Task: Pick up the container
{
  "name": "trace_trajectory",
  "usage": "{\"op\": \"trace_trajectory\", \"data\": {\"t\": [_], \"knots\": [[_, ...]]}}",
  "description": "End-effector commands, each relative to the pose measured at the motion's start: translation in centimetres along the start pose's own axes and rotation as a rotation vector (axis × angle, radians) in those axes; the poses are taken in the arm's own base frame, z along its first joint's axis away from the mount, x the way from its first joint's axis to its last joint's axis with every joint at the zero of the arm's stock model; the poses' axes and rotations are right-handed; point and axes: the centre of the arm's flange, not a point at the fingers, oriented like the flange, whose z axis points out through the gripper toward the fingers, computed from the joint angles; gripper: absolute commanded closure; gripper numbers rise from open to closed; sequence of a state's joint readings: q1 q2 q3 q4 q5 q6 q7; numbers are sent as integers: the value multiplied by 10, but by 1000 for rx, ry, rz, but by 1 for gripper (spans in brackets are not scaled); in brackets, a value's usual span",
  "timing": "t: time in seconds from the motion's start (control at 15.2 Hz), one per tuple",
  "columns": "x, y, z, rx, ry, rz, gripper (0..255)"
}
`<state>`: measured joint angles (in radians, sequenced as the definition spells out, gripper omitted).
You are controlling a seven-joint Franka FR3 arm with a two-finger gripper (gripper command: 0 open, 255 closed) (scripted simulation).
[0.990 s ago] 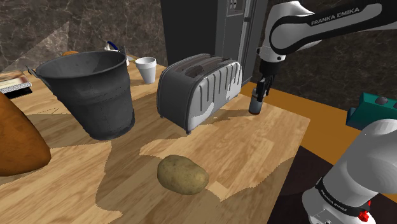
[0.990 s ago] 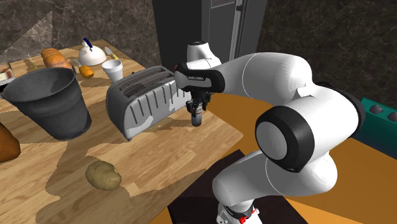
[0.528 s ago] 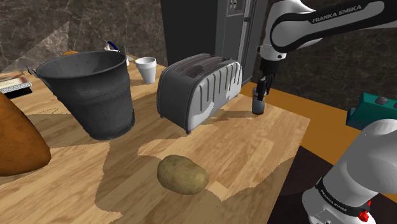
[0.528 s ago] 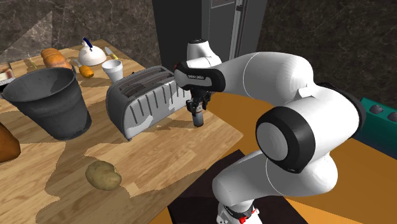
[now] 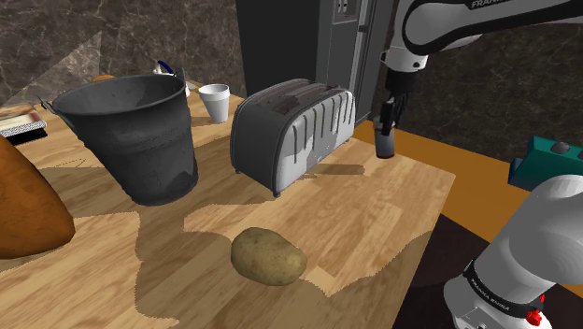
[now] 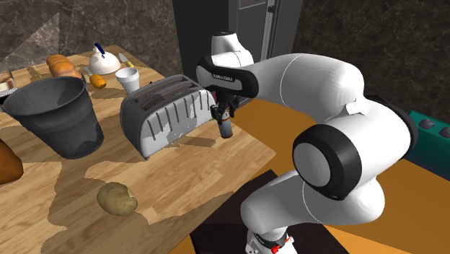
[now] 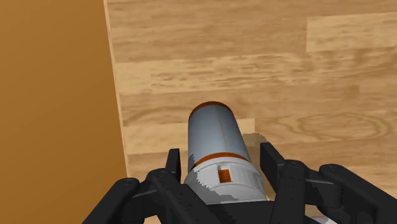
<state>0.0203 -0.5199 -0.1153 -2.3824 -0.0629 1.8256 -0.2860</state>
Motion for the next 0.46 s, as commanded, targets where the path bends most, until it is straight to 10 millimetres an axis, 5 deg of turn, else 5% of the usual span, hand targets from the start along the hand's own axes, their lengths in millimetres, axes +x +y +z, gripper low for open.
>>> {"op": "trace_trajectory", "data": {"t": [0.0, 0.4], "knots": [[0, 0, -11, 0, 0, 0, 255], [-1, 0, -32, 0, 0, 0, 255]]}}
